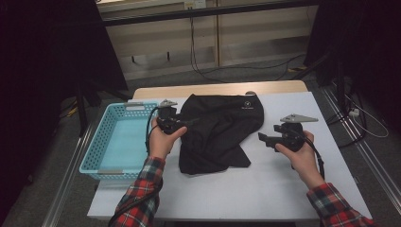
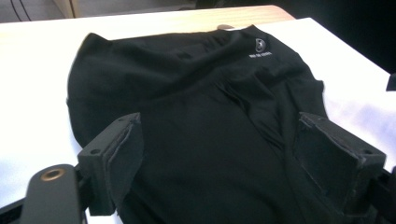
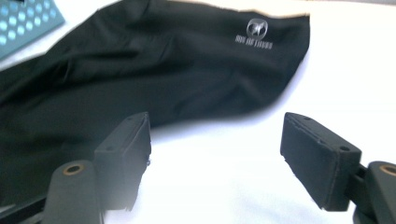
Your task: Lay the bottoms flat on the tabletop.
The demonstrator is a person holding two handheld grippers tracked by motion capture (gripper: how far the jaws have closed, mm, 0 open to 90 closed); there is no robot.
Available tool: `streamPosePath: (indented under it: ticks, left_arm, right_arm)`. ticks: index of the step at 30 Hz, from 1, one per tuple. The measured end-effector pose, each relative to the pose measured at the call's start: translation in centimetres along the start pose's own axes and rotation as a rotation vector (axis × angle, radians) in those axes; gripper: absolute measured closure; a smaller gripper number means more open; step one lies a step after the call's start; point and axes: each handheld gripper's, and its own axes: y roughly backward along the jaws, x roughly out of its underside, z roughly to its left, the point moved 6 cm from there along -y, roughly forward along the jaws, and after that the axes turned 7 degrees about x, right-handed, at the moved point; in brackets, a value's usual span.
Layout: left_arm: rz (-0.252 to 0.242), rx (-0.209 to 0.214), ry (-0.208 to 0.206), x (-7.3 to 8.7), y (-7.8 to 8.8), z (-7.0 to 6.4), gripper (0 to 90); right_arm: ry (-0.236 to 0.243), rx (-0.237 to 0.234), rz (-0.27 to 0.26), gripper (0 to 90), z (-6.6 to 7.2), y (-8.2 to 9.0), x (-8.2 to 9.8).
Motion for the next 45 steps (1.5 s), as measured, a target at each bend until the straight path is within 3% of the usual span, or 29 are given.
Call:
streamPosePath:
  ticks: [7, 16, 21, 29, 31, 36, 40, 43, 45]
  left_arm:
    - [0.004, 0.011, -0.015, 1.9, 0.7, -0.9, 14.5]
    - [0.033, 0.021, -0.037, 3.0, 0.5, -1.2, 13.2]
    - [0.034, 0.022, -0.044, 3.4, 0.8, -1.5, 11.6]
    - [0.035, 0.040, -0.063, 3.6, 1.0, -2.4, 10.8]
    - [0.030, 0.038, -0.065, 3.5, 1.1, -2.4, 10.7]
    - [0.032, 0.038, -0.076, 3.6, 1.2, -2.6, 10.7]
    - [0.035, 0.039, -0.085, 3.6, 1.2, -2.8, 10.7]
    - [0.032, 0.040, -0.079, 3.6, 1.1, -3.0, 10.8]
    - [0.037, 0.041, -0.080, 3.7, 0.9, -3.1, 10.8]
  right_arm:
    - [0.043, -0.024, 0.034, 22.3, 1.5, 0.8, 2.0]
    - [0.071, -0.057, 0.049, 22.7, 3.3, 0.1, 2.4]
    - [0.083, -0.077, 0.070, 27.6, 4.0, -0.4, 2.8]
    - [0.153, -0.144, 0.080, 44.1, 6.2, -0.5, 2.9]
    - [0.149, -0.158, 0.089, 46.4, 6.6, -0.7, 3.0]
    - [0.227, -0.146, 0.121, 60.4, 7.2, -1.4, 3.5]
    - [0.254, -0.152, 0.161, 66.7, 7.6, -2.1, 4.1]
    - [0.265, -0.187, 0.165, 85.1, 8.0, -1.9, 4.2]
    - [0.283, -0.194, 0.167, 89.8, 8.2, -1.7, 4.3]
